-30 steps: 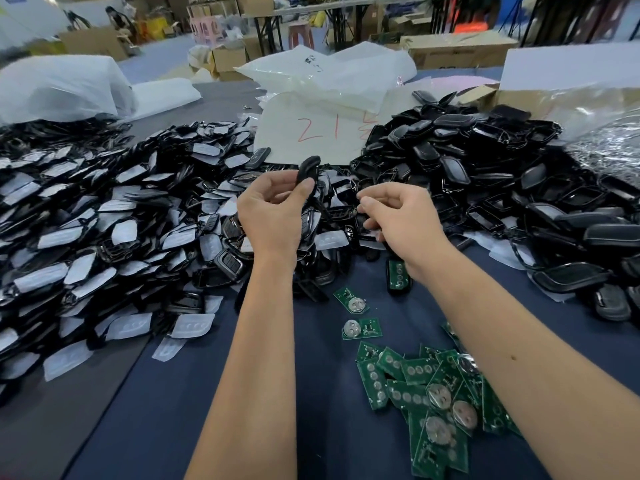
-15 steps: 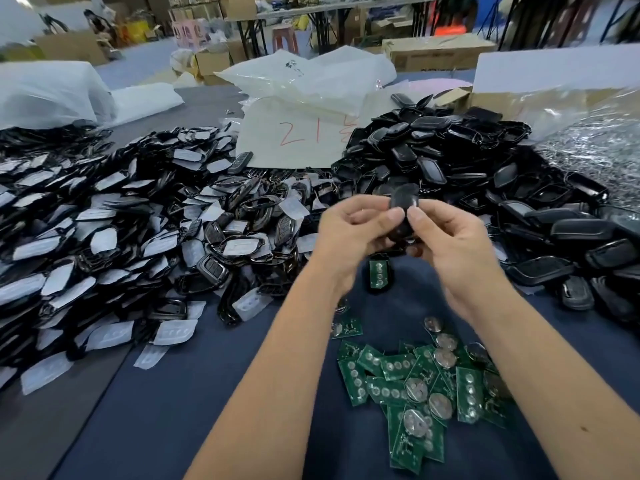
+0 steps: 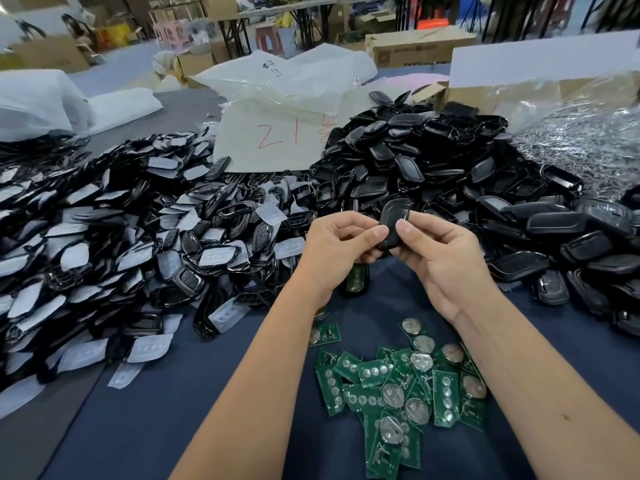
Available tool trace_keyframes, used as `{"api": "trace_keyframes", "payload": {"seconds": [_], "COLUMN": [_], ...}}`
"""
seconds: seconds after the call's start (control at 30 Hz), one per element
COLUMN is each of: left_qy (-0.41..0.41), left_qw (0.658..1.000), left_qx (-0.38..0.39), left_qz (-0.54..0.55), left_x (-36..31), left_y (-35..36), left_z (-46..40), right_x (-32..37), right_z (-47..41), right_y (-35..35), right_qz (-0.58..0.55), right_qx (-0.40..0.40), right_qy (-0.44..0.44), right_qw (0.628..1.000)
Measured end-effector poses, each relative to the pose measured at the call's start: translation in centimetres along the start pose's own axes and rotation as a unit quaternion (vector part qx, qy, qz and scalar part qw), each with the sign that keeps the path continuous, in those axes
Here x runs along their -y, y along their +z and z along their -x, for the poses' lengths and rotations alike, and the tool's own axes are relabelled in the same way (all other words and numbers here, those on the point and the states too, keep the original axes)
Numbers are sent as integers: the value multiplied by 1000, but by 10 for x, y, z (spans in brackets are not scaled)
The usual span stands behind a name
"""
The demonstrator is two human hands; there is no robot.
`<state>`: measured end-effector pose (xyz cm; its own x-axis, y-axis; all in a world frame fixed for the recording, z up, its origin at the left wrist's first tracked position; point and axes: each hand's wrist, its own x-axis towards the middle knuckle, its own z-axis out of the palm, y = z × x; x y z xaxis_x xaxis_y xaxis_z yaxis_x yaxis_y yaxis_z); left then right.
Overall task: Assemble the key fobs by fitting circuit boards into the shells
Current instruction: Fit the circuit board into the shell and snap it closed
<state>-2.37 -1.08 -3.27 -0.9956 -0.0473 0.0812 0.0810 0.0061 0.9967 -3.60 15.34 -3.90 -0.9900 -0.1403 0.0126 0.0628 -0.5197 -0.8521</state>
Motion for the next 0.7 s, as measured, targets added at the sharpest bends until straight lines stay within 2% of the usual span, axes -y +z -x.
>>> {"api": "trace_keyframes", "payload": {"seconds": [0.17, 0.5, 0.7], "left_qy": [-1, -34, 2], "left_qw": [1000, 998, 994], "left_qx": [-2, 36, -5], "left_qz": [-28, 36, 106], "left_x": [0, -3, -6], "left_y": [0, 1, -4], "left_z": [-1, 1, 2], "right_x": [0, 1, 0], "right_z": [-2, -5, -4], "right_y": [-3, -7, -4], "right_qz": [-11, -37, 45], "right_qx": [9, 43, 55], "right_qy": [16, 29, 4], "right_qw": [1000, 998, 997]}}
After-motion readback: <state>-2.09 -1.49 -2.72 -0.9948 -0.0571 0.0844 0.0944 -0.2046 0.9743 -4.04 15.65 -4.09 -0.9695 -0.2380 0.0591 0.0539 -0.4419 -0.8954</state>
